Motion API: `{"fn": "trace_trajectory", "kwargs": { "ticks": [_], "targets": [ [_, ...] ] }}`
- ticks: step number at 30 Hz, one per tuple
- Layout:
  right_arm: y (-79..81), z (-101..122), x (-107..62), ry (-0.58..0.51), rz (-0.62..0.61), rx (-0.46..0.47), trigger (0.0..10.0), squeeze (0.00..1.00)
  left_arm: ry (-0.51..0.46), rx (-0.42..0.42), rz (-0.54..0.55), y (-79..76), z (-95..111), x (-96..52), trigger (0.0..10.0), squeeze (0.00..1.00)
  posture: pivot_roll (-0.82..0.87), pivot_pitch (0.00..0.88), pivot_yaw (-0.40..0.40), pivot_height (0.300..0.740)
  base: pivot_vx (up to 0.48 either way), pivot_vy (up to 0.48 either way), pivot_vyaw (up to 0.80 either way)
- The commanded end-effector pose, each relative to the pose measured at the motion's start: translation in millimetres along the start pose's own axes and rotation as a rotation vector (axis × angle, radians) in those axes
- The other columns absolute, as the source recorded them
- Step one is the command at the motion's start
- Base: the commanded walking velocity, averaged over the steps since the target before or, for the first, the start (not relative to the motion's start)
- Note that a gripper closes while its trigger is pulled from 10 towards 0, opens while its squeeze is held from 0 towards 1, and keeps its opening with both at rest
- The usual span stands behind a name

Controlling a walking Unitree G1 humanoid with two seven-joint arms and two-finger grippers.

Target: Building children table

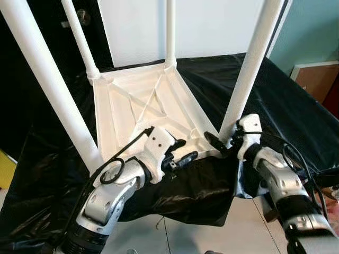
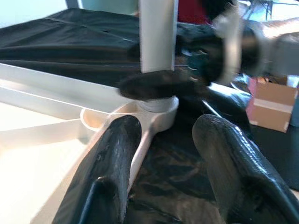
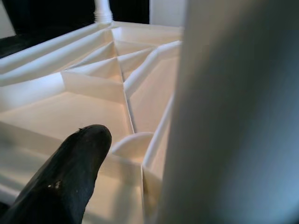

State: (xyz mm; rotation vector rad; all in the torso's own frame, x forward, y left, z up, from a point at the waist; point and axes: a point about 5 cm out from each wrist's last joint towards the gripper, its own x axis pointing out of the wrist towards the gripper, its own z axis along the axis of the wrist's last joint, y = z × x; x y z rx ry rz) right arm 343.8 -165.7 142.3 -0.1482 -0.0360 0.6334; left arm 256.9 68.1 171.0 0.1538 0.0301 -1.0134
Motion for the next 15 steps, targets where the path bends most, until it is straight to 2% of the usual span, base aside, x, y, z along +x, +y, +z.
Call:
{"fn": "trace_trajectory", "kwargs": {
  "ticks": [1, 10, 15],
  "targets": [
    [3.2, -3.5, 3.2, 0.021, 0.043, -0.019, 0.0, 0.0, 0.002, 0.008, -0.1, -7.0, 1.3, -1.8, 10.0, 0.0, -0.1, 0.0, -0.002, 0.74, 0.0, 0.0, 0.0],
    [-4.1, -12.2, 1.2, 0.051, 0.047, -0.02, 0.0, 0.0, 0.0, 0.005, -0.082, -7.0, 2.4, -3.9, 10.0, 0.0, -0.09, 0.0, -0.007, 0.74, 0.0, 0.0, 0.0],
    [-9.5, -18.3, -4.1, 0.073, 0.0, -0.022, 0.0, 0.0, 0.0, 0.002, -0.079, -7.0, 2.2, -4.0, 10.0, 0.0, -0.1, 0.003, -0.006, 0.74, 0.0, 0.0, 0.0]
  ]
}}
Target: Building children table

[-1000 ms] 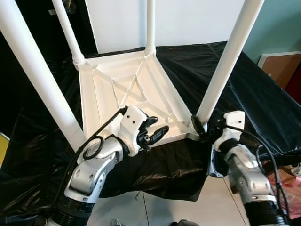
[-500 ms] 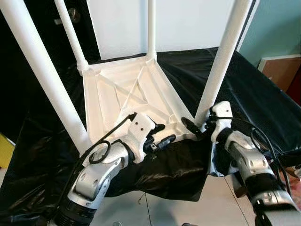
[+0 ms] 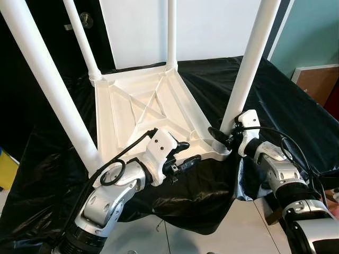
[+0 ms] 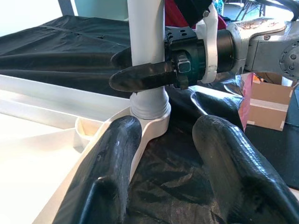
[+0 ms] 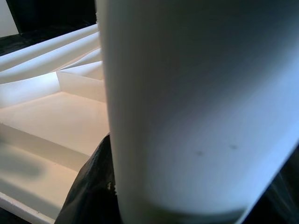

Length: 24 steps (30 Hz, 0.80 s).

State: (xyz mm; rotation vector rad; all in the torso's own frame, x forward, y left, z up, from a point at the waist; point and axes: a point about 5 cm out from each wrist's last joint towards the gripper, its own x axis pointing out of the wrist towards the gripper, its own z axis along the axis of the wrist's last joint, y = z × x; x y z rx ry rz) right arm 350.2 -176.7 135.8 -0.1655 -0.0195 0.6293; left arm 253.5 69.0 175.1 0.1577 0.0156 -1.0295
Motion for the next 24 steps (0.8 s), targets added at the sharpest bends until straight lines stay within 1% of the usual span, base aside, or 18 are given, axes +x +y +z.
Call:
{"fn": "trace_trajectory", "kwargs": {
  "ticks": [1, 2, 4, 5, 6, 8, 10, 12, 13, 16, 19, 20, 21, 23, 24],
  "targets": [
    [2.1, -10.1, -2.6, 0.052, 0.003, -0.011, 0.0, 0.0, 0.011, -0.009, -0.064, -5.1, -1.8, -1.0, 10.0, 0.0, -0.1, 0.003, -0.006, 0.74, 0.0, 0.0, 0.0],
    [0.7, -11.1, -3.9, 0.056, -0.02, -0.008, 9.0, 0.0, 0.011, -0.009, -0.064, -5.2, -1.8, -1.0, 10.0, 0.0, -0.1, 0.004, -0.006, 0.74, 0.0, 0.0, 0.0],
    [0.7, -11.1, -3.9, 0.056, -0.02, -0.008, 9.0, 0.0, 0.011, -0.009, -0.064, -5.2, -1.8, -1.0, 10.0, 0.0, -0.1, 0.004, -0.006, 0.74, 0.0, 0.0, 0.0],
    [-0.6, -13.7, -5.9, 0.073, -0.068, -0.016, 10.0, 0.0, 0.011, -0.01, -0.065, -5.3, -2.1, -0.8, 10.0, 0.0, -0.11, 0.01, -0.004, 0.74, 0.0, 0.0, 0.0],
    [-0.6, -13.7, -5.9, 0.073, -0.068, -0.016, 10.0, 0.0, 0.011, -0.01, -0.065, -5.3, -2.1, -0.8, 10.0, 0.0, -0.11, 0.01, -0.004, 0.74, 0.0, 0.0, 0.0],
    [2.7, -18.4, -8.5, 0.077, -0.188, 0.015, 10.0, 0.0, 0.013, -0.016, -0.07, -6.1, -2.9, -0.5, 10.0, 0.0, -0.12, 0.014, 0.001, 0.74, 0.0, 0.0, 0.0],
    [2.7, -18.4, -8.5, 0.077, -0.188, 0.015, 10.0, 0.0, 0.013, -0.016, -0.07, -6.1, -2.9, -0.5, 10.0, 0.0, -0.12, 0.014, 0.001, 0.74, 0.0, 0.0, 0.0],
    [10.9, -24.0, -9.1, 0.077, -0.298, 0.07, 10.0, 0.0, 0.014, -0.021, -0.077, -6.8, -3.2, 0.1, 10.0, 0.0, -0.13, 0.017, 0.008, 0.74, 0.0, 0.0, 0.0],
    [10.9, -24.0, -9.1, 0.077, -0.298, 0.07, 10.0, 0.0, 0.014, -0.021, -0.077, -6.8, -3.2, 0.1, 10.0, 0.0, -0.13, 0.017, 0.008, 0.74, 0.0, 0.0, 0.0],
    [25.1, -30.5, -8.0, 0.084, -0.478, 0.125, 10.0, 0.0, 0.013, -0.022, -0.083, -6.0, -2.5, 1.1, 10.0, 0.0, -0.14, 0.019, 0.009, 0.74, 0.0, 0.0, 0.0],
    [28.7, -30.8, -7.4, 0.08, -0.514, 0.139, 10.0, 0.0, 0.013, -0.021, -0.083, -5.6, -2.2, 1.2, 10.0, 0.0, -0.14, 0.02, 0.008, 0.74, 0.0, 0.0, 0.0],
    [33.5, -30.6, -5.8, 0.07, -0.571, 0.161, 10.0, 0.0, 0.012, -0.023, -0.082, -5.2, -2.0, 1.5, 10.0, 0.0, -0.14, 0.02, 0.008, 0.74, 0.0, 0.0, 0.0],
    [33.5, -30.6, -5.8, 0.07, -0.571, 0.161, 10.0, 0.0, 0.012, -0.023, -0.082, -5.2, -2.0, 1.5, 10.0, 0.0, -0.14, 0.02, 0.008, 0.74, 0.0, 0.0, 0.0],
    [43.0, -28.7, -1.2, 0.044, -0.738, 0.241, 10.0, 0.0, 0.009, -0.03, -0.075, -4.8, -2.0, 0.6, 10.0, 0.0, -0.13, 0.025, 0.007, 0.74, 0.0, 0.0, 0.0],
    [43.0, -28.7, -1.2, 0.044, -0.738, 0.241, 10.0, 0.0, 0.009, -0.03, -0.075, -4.8, -2.0, 0.6, 10.0, 0.0, -0.13, 0.025, 0.007, 0.74, 0.0, 0.0, 0.0]
  ]
}}
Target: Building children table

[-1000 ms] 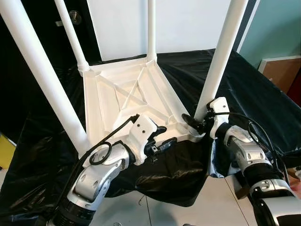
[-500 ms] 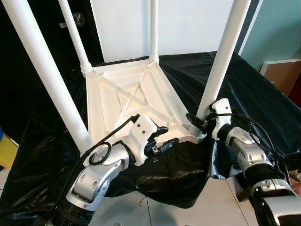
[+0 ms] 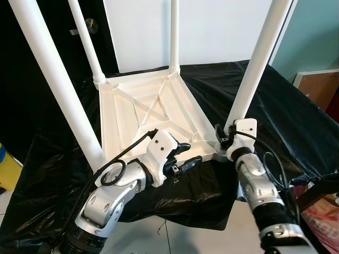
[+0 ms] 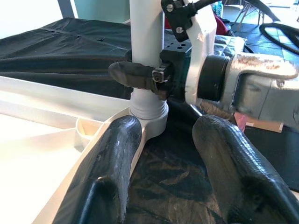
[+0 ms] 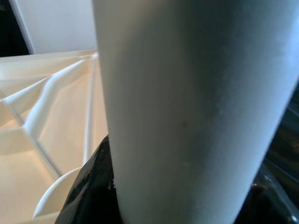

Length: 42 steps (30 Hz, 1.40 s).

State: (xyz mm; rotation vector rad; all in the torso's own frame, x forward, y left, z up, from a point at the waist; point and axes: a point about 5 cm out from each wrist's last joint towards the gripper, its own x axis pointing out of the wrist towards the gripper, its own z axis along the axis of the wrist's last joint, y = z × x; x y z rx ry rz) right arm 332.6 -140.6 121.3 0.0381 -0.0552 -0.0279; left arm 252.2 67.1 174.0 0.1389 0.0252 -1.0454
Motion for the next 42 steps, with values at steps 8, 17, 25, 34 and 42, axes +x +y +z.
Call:
{"fn": "trace_trajectory", "kwargs": {
  "ticks": [8, 17, 25, 34, 42],
  "targets": [
    [8.4, -6.1, -8.6, 0.017, -0.104, 0.04, 10.0, 0.0, 0.009, -0.016, -0.049, -1.6, -0.2, -1.3, 10.0, 0.0, -0.12, 0.035, 0.005, 0.74, 0.0, 0.0, 0.0],
    [8.9, 1.7, -6.5, -0.014, -0.097, -0.012, 10.0, 0.84, 0.004, -0.019, -0.02, 1.9, 1.1, -2.8, 10.0, 0.0, -0.11, 0.045, -0.003, 0.74, 0.0, 0.0, 0.0],
    [11.7, 11.7, -12.7, -0.089, -0.035, -0.072, 10.0, 1.0, 0.0, -0.025, -0.007, 2.0, 1.0, -3.3, 10.0, 0.0, -0.12, 0.055, -0.014, 0.74, 0.0, 0.0, 0.0],
    [-4.5, 13.1, -41.7, -0.133, 0.046, -0.1, 10.0, 0.0, 0.014, -0.03, 0.04, 10.4, -1.5, -15.5, 10.0, 0.0, -0.12, 0.066, -0.028, 0.74, 0.0, 0.0, 0.0],
    [-22.8, 12.5, -67.9, -0.123, 0.104, -0.145, 10.0, 0.0, -0.033, 0.017, 0.234, 43.9, 7.9, -39.0, 10.0, 0.0, -0.12, 0.08, -0.027, 0.74, 0.0, 0.0, 0.0]
  ]
}}
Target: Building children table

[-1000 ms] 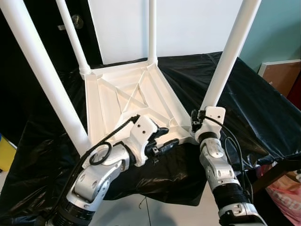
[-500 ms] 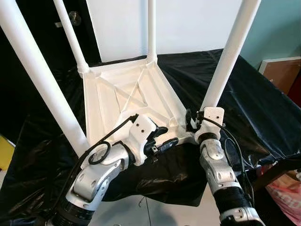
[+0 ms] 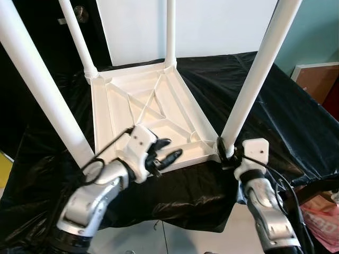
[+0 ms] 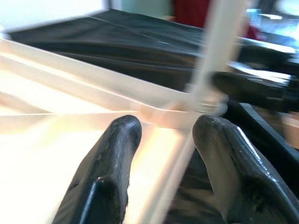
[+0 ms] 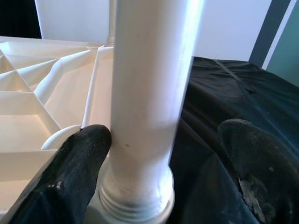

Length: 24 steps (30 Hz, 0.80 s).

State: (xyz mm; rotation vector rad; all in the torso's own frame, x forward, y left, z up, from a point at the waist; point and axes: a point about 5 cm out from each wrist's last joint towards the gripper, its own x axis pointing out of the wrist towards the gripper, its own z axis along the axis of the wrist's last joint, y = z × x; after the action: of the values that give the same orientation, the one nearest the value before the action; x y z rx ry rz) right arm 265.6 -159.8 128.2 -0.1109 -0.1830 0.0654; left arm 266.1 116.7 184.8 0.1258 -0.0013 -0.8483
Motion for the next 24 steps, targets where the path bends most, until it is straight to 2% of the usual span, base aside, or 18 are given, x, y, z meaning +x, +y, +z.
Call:
{"fn": "trace_trajectory", "kwargs": {
  "ticks": [1, 5, 11, 14, 17, 21, 24],
  "targets": [
    [-3.7, 1.8, -3.5, 0.006, 0.006, -0.003, 10.0, 0.0, -0.023, 0.039, 0.056, 12.6, 7.2, -3.5, 10.0, 0.0, -0.12, 0.08, -0.025, 0.74, 0.0, 0.0, 0.0],
    [-4.3, 5.3, -5.8, 0.002, 0.022, 0.003, 10.0, 0.0, -0.006, 0.062, 0.07, 20.1, 8.3, -9.3, 10.0, 0.0, -0.13, 0.082, -0.021, 0.74, 0.0, 0.0, 0.0],
    [-0.4, 9.8, -9.5, -0.006, 0.068, 0.018, 10.0, 0.0, 0.045, 0.071, 0.059, 22.4, 2.7, -20.2, 10.0, 0.0, -0.13, 0.085, -0.015, 0.74, 0.0, 0.0, 0.0],
    [3.4, 11.1, -15.4, -0.003, 0.11, 0.038, 10.0, 0.0, 0.075, 0.057, 0.038, 21.1, -0.2, -32.4, 10.0, 0.0, -0.13, 0.092, -0.008, 0.74, 0.0, 0.0, 0.0],
    [6.2, 13.3, -22.8, 0.003, 0.161, 0.072, 10.0, 0.0, 0.117, -0.015, -0.004, 18.0, -5.6, -51.3, 10.0, 0.0, -0.12, 0.103, -0.01, 0.74, 0.0, 0.0, 0.0],
    [6.6, 14.2, -24.3, 0.01, 0.181, 0.092, 10.0, 0.0, 0.128, -0.046, -0.024, 16.4, -7.1, -59.0, 10.0, 0.0, -0.12, 0.108, -0.013, 0.74, 0.0, 0.0, 0.0],
    [9.2, 16.8, -24.6, 0.012, 0.24, 0.123, 10.0, 0.0, 0.15, -0.116, -0.072, 13.6, -10.0, -76.6, 10.0, 0.0, -0.11, 0.117, -0.016, 0.74, 0.0, 0.0, 0.0]
  ]
}}
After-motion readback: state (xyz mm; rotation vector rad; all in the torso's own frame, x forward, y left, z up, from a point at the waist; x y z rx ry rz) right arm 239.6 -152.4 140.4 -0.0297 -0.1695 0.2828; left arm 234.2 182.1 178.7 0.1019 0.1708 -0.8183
